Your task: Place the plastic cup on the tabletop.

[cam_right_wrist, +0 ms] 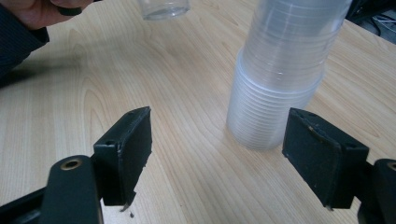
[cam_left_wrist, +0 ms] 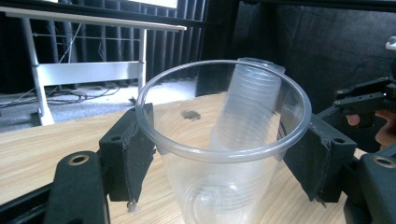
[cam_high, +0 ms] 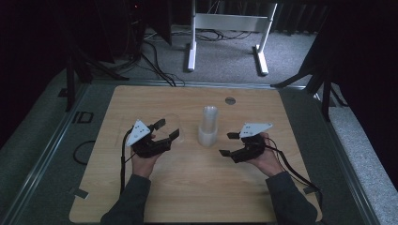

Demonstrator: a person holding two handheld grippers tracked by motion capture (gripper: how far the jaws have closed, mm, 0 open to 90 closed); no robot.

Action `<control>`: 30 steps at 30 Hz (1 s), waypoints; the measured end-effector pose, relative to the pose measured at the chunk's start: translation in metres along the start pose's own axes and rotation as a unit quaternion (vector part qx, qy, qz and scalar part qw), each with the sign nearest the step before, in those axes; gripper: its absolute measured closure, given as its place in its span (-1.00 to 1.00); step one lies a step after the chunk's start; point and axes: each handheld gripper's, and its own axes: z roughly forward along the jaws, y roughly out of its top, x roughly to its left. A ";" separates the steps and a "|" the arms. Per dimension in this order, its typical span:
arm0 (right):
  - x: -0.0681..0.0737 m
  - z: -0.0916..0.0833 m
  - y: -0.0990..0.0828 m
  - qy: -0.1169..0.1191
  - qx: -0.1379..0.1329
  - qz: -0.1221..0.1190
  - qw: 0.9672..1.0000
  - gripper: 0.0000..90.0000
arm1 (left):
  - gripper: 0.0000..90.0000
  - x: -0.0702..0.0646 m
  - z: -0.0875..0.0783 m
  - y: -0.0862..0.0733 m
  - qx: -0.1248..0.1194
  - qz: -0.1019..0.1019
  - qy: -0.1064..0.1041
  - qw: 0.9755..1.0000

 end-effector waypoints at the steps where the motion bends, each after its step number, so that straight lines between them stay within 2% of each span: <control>1: 0.000 0.000 0.000 -0.001 0.000 0.000 1.000 -0.47 | -0.36 0.001 0.000 0.000 0.000 0.000 0.002 1.000; 10: 0.000 0.000 0.000 0.000 0.000 0.002 1.000 -0.47 | -0.36 0.004 -0.003 0.000 -0.003 0.002 0.019 1.000; 13: 0.000 0.000 -0.001 0.000 0.001 0.002 1.000 -0.47 | -0.36 0.007 -0.004 -0.001 -0.001 0.006 0.034 0.999; 16: 0.000 -0.001 -0.001 -0.001 0.000 0.005 1.000 -0.47 | -0.36 0.008 -0.005 -0.002 0.000 0.005 0.039 0.999; 30: -0.001 -0.001 -0.005 -0.003 0.005 0.009 1.000 -0.46 | -0.36 0.020 -0.011 -0.012 0.012 0.011 0.083 0.996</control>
